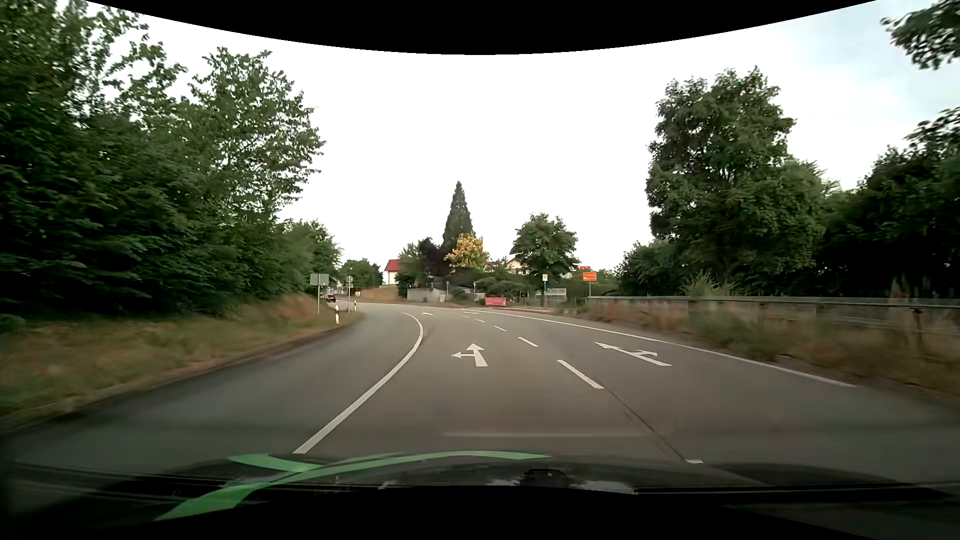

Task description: Follow the waypoints while adhering to traffic rules and regulations

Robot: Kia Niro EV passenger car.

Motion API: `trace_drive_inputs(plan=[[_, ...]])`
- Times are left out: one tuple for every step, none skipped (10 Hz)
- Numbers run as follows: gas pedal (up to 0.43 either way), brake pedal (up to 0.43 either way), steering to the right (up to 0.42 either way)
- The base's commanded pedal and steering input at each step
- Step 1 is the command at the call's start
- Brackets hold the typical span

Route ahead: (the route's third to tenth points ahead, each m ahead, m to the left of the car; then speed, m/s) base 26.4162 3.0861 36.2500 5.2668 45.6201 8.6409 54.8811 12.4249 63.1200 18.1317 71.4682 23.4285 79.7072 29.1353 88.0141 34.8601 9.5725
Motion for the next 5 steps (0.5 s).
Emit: trace_drive_inputs(plan=[[0.228,0.000,-0.039],[0.228,0.000,-0.039],[0.220,0.000,-0.039],[0.209,0.000,-0.039],[0.189,0.000,-0.039]])
